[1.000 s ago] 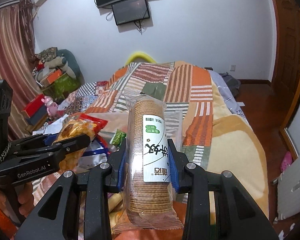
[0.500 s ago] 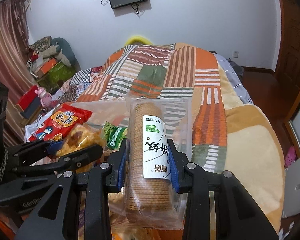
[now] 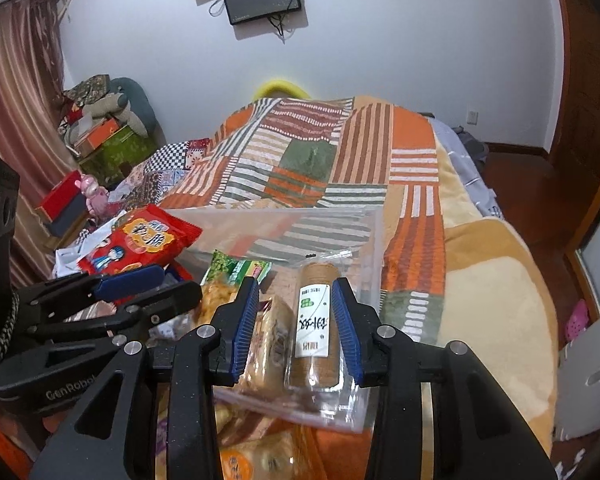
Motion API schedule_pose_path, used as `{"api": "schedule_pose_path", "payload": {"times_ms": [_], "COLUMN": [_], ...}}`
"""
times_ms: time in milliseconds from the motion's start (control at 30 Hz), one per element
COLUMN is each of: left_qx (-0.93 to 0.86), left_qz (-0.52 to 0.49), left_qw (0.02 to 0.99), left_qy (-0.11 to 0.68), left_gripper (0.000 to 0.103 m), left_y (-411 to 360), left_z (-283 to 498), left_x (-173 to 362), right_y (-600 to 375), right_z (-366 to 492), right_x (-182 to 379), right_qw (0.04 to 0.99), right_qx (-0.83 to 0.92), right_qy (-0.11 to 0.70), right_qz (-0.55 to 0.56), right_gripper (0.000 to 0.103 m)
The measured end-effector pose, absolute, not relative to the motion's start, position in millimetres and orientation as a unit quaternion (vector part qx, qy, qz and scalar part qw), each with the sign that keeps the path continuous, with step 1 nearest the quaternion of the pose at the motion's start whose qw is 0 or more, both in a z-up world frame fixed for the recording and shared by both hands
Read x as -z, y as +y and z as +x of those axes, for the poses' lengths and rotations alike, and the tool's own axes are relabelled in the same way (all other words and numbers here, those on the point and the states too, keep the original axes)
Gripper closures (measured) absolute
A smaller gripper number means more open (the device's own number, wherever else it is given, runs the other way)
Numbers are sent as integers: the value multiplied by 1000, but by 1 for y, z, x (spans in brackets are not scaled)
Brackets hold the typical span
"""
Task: Organize snacks
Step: 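Lower puffed snack bag into box with left tool while right tool drops cracker roll in, then open both tools and move them back toward the remaining snacks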
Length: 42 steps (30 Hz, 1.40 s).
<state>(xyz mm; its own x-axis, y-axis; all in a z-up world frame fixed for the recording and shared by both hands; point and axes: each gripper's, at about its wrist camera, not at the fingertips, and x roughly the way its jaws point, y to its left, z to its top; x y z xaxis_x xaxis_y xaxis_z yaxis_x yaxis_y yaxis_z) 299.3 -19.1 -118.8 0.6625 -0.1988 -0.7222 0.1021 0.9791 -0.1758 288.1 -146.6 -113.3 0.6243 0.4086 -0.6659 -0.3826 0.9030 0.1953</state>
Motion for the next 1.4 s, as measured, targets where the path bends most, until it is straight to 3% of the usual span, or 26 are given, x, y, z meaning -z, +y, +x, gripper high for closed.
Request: {"api": "schedule_pose_path", "payload": {"times_ms": [167, 300, 633, 1233, 1400], "left_qx": [88, 87, 65, 25, 32], "left_qz": [-48, -36, -23, -36, -59], "left_qw": [916, 919, 921, 885, 883], "left_qy": [390, 382, 384, 463, 465], "left_gripper": [56, 46, 35, 31, 27], "left_y": [-17, -11, 22, 60, 62], "left_z": [275, 250, 191, 147, 147], "left_x": [103, 93, 94, 167, 178], "right_y": [-152, -153, -142, -103, -98], "right_z": [268, 249, 207, 174, 172], "right_x": [105, 103, 121, 175, 181], "right_qw": [901, 899, 883, 839, 837], "right_qx": [-231, -243, -268, -298, -295], "right_qy": [367, 364, 386, 456, 460], "right_qz": [17, 14, 10, -9, -14], "right_gripper": [65, 61, 54, 46, 36]}}
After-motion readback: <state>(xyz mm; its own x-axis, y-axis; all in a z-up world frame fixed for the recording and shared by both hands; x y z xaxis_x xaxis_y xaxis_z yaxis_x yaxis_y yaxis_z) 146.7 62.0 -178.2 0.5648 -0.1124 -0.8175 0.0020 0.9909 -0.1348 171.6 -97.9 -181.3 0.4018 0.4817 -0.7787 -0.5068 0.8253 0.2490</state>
